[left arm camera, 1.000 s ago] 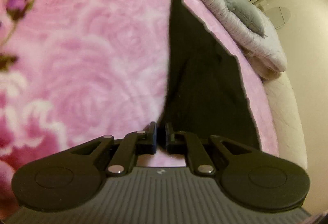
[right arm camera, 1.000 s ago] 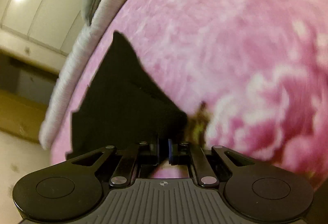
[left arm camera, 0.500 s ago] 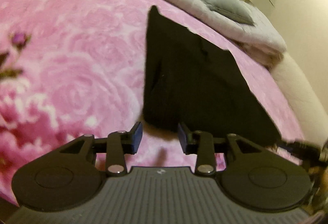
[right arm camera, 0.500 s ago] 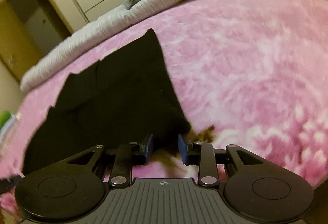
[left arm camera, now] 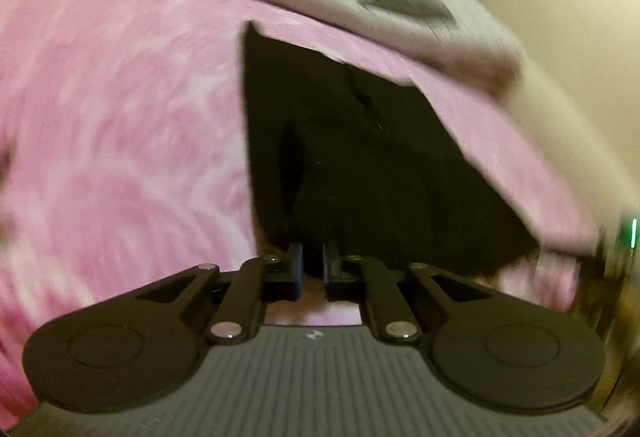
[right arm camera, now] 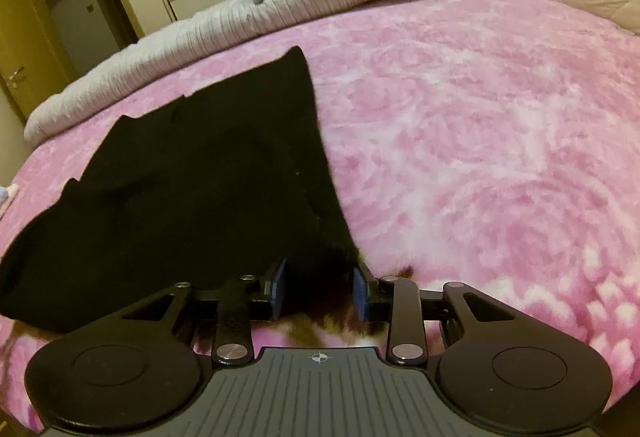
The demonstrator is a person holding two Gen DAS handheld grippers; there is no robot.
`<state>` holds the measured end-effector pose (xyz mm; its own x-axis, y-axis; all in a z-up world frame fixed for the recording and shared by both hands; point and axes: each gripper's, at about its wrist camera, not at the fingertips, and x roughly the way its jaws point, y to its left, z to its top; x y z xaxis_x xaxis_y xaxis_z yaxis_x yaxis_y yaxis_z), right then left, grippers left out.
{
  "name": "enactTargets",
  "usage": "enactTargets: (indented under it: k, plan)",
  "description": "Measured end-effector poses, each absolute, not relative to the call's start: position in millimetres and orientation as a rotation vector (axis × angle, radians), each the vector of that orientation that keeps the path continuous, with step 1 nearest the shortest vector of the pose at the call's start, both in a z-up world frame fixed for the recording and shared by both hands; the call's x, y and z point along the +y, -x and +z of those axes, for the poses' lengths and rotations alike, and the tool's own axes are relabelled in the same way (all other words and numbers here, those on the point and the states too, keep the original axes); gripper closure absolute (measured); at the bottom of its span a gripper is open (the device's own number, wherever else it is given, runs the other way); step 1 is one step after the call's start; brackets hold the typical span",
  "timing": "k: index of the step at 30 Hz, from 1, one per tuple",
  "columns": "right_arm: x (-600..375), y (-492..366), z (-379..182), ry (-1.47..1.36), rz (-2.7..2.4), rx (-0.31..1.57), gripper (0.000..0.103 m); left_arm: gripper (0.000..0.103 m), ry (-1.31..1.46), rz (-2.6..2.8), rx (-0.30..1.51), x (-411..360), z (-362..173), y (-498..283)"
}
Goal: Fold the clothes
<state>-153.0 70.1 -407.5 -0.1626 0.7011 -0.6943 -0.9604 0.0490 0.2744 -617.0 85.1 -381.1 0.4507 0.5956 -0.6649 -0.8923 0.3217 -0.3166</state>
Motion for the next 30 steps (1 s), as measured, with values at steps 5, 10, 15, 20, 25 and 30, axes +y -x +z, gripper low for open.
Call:
enactTargets:
  k: [5,10,15,20,25,30]
  plan:
    - [87.0,152.4,-409.1,0.456,1.512,0.878,0.069,0.096,0.562,0.917,0.675,107.1,-352.1,626.2]
    - [92.1,151.0,-409.3,0.471,1.510,0.893,0.069,0.095,0.642,0.880,0.753,122.3,-382.8,632.7]
    - [88.5,141.7,-401.1,0.456,1.481,0.956,0.069,0.103,0.881,1.067,0.644,112.3,-407.9,660.5]
    - [73.2,139.0,-373.1,0.402,1.484,0.846,0.069,0.101,0.870,1.180,0.450,88.1,-377.1,664.0]
    - [80.9,146.1,-376.5,0.409,1.590,0.822,0.069,0.100,0.830,1.094,0.480,99.1,-385.6,625.0]
    - [95.8,138.5,-387.0,0.554,1.504,0.889,0.068,0.093,0.825,1.161,0.559,118.2,-383.9,612.3]
